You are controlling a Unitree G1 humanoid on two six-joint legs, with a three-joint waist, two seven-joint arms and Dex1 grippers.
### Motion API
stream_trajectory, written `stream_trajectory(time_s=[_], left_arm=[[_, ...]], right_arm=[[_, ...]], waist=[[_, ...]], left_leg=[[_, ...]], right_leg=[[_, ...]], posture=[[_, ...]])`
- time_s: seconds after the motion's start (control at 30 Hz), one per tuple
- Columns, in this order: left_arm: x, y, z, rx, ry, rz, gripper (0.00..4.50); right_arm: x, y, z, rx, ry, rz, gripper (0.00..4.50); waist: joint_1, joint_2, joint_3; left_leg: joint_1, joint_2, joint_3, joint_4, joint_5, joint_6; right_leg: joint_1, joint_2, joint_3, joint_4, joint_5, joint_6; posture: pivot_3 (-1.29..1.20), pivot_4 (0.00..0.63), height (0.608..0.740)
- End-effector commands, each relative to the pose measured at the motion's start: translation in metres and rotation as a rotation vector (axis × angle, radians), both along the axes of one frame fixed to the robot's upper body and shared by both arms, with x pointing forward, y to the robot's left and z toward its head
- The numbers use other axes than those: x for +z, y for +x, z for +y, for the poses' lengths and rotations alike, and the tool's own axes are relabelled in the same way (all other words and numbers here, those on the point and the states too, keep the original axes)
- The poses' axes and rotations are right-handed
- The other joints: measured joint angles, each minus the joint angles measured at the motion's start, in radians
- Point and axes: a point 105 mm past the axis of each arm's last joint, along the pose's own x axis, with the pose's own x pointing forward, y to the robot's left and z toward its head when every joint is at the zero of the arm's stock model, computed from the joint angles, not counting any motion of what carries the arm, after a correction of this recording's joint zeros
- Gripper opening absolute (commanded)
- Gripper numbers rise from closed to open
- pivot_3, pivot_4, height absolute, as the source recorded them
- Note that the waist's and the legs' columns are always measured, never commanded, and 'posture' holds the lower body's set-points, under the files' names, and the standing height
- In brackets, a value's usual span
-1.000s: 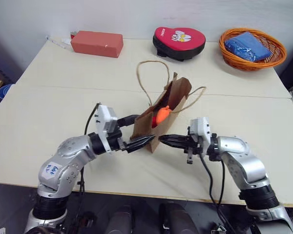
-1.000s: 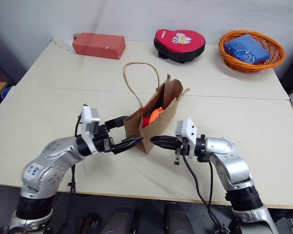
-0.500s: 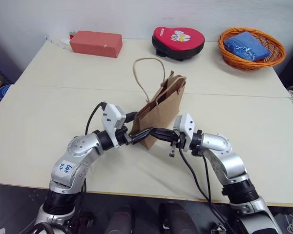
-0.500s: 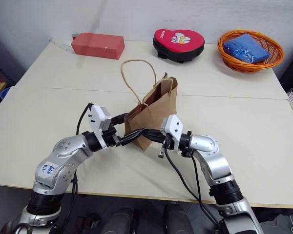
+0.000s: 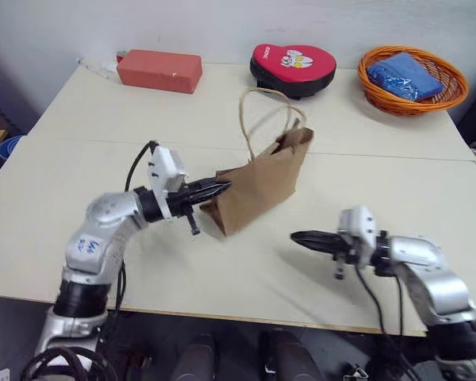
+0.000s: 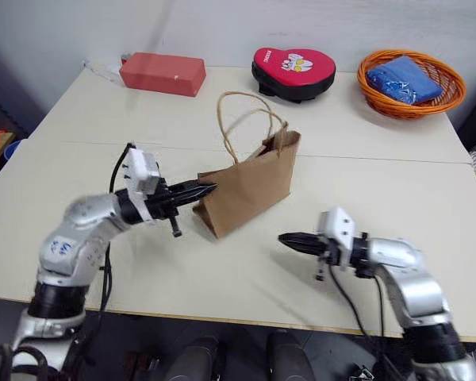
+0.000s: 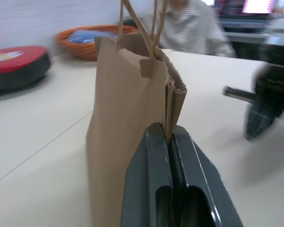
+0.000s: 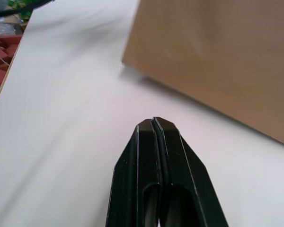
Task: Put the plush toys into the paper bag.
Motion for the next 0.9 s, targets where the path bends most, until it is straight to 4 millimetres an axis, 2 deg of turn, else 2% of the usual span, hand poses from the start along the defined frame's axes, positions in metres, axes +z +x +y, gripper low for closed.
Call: stream_trajectory(time_s=[0.03,0.13,0.2,0.3,0.37,0.47,0.6,0.7,0.8,0.87,0.9], left_arm=[[0.009,-0.017,-0.002,-0.253,0.060,-0.033,0.03],[0.014,-0.023,0.001,-0.392,0.024,-0.033,0.03],[0.002,-0.022,0.010,-0.443,0.061,0.029,0.03],[-0.017,-0.007,0.025,-0.411,0.111,0.050,0.03],[-0.030,0.001,0.031,-0.395,0.174,0.020,0.03],[-0.024,0.009,0.029,-0.369,0.149,-0.011,0.03],[-0.022,0.009,0.031,-0.336,0.171,0.013,0.03],[-0.011,0.009,0.040,-0.263,0.161,-0.012,0.65],[0.002,0.002,0.061,-0.163,0.160,-0.061,1.56],[0.002,-0.004,0.084,-0.053,0.174,-0.059,2.16],[-0.001,-0.007,0.100,0.032,0.200,-0.053,2.16]], right_arm=[[0.022,-0.010,-0.023,-0.019,-0.011,-0.083,0.00],[0.026,-0.015,-0.047,-0.074,-0.053,-0.101,0.00],[0.028,-0.020,-0.059,-0.115,-0.061,-0.103,0.00],[0.025,-0.028,-0.070,-0.148,-0.083,-0.090,0.00],[0.024,-0.031,-0.072,-0.163,-0.087,-0.086,0.00],[0.025,-0.034,-0.068,-0.178,-0.068,-0.092,0.00],[0.026,-0.035,-0.057,-0.170,-0.056,-0.099,0.00],[0.027,-0.035,-0.054,-0.153,-0.049,-0.103,0.00],[0.029,-0.027,-0.063,-0.152,-0.072,-0.103,0.00],[0.032,-0.021,-0.074,-0.158,-0.095,-0.115,0.00],[0.035,-0.017,-0.081,-0.162,-0.104,-0.130,0.00]], waist=[[-0.003,0.000,0.000],[0.000,0.000,0.000],[-0.002,0.000,0.000],[0.000,0.000,0.000],[-0.001,0.000,0.000],[0.001,0.000,0.000],[-0.001,0.000,0.000],[-0.003,0.000,0.000],[-0.007,0.000,0.000],[-0.010,0.000,0.000],[-0.012,0.001,0.000]], left_leg=[[0.000,0.000,0.000,0.000,0.000,0.000],[0.001,0.000,0.000,0.000,0.000,0.000],[0.002,0.000,0.000,0.000,0.000,0.000],[0.005,0.001,-0.001,0.000,0.000,0.000],[0.006,0.001,0.000,0.000,0.000,0.001],[0.006,0.000,0.000,0.001,-0.001,0.002],[0.006,0.001,-0.001,0.001,-0.001,0.002],[0.006,0.001,-0.001,0.001,-0.001,0.002],[0.006,0.001,-0.001,0.001,-0.001,0.002],[0.006,0.001,-0.001,0.000,-0.001,0.002],[0.007,0.001,-0.001,0.000,-0.001,0.002]], right_leg=[[0.000,0.000,0.000,0.000,0.000,0.000],[0.002,0.000,-0.001,0.000,0.000,0.000],[0.004,0.000,0.000,-0.001,0.000,0.000],[0.007,0.001,-0.001,-0.002,0.000,0.000],[0.008,0.001,-0.001,-0.002,0.000,0.000],[0.008,0.001,-0.001,-0.001,0.000,0.000],[0.008,0.000,-0.001,-0.001,0.000,0.000],[0.008,0.001,-0.001,-0.001,0.000,0.000],[0.008,0.001,0.000,-0.001,0.000,0.000],[0.008,0.001,0.000,-0.001,0.000,0.000],[0.008,0.001,0.000,-0.002,0.000,0.000]], posture=[[0.00,0.150,0.740],[0.00,0.150,0.740],[0.00,0.150,0.740],[0.00,0.150,0.740],[0.00,0.150,0.740],[0.00,0.150,0.740],[0.00,0.150,0.740],[0.00,0.150,0.740],[0.00,0.150,0.740],[0.00,0.150,0.740],[0.00,0.150,0.740]])
